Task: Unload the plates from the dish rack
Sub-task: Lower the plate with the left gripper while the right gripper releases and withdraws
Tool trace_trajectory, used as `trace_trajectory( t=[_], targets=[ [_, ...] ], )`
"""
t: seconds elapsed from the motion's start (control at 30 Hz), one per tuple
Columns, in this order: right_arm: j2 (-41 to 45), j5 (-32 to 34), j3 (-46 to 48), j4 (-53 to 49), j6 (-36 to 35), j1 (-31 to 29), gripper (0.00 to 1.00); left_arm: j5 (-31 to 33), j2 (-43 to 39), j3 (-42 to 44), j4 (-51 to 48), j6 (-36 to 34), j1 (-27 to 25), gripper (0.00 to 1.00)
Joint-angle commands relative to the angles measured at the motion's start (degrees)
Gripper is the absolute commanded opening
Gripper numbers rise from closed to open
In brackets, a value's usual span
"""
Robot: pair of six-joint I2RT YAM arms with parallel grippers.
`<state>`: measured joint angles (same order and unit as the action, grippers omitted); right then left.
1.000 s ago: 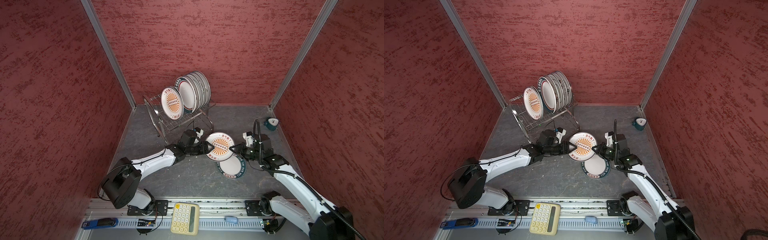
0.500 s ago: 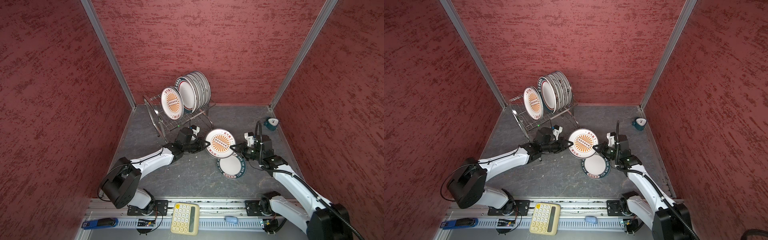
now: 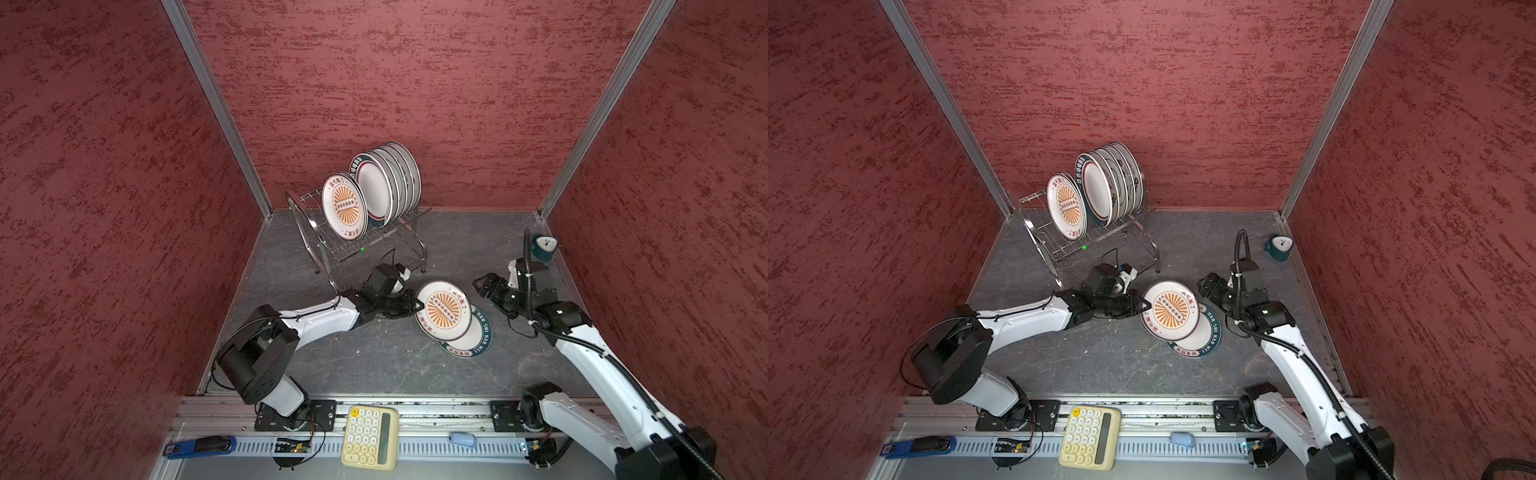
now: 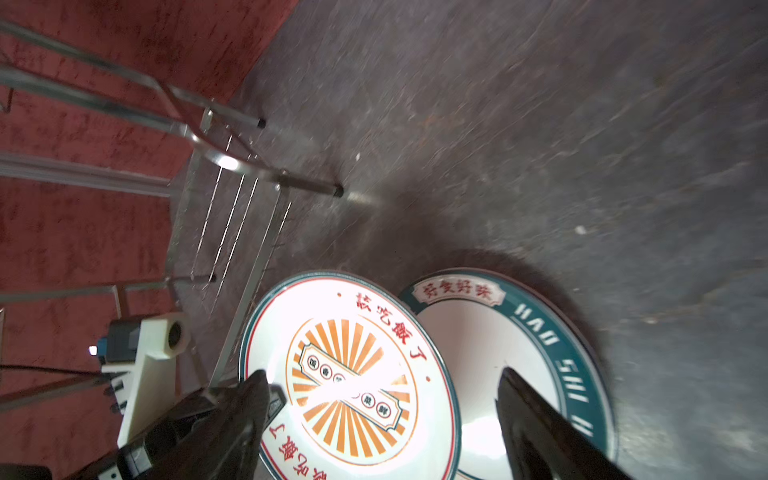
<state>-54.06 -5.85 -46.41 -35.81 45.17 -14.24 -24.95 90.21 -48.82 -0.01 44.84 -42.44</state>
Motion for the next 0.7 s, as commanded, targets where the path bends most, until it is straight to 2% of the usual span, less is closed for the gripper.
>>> trace_trajectory(
  t=[0.0, 0.1, 0.43, 0.67],
  targets=[
    [1.78, 15.86, -2.25, -10.85, 0.78, 0.33, 0.9, -0.44, 1.99, -3.48, -0.08, -1.22, -0.98, 0.0],
    [3.27, 18.14, -2.88, -12.23, 1.05, 0.38, 0.93, -0.52, 4.39, -5.18, -0.95, -1.16, -1.69, 0.0],
    [3.53, 16.85, -2.13, -11.06, 0.17, 0.49, 0.98, -0.98, 9.72, -8.59, -3.38, -0.32, -2.75, 0.0],
    [4.84, 19.21, -0.93, -10.52, -0.43, 0.44, 0.98, 0.16, 12.8, -11.5, -6.2, -0.19, -3.84, 0.05]
  ],
)
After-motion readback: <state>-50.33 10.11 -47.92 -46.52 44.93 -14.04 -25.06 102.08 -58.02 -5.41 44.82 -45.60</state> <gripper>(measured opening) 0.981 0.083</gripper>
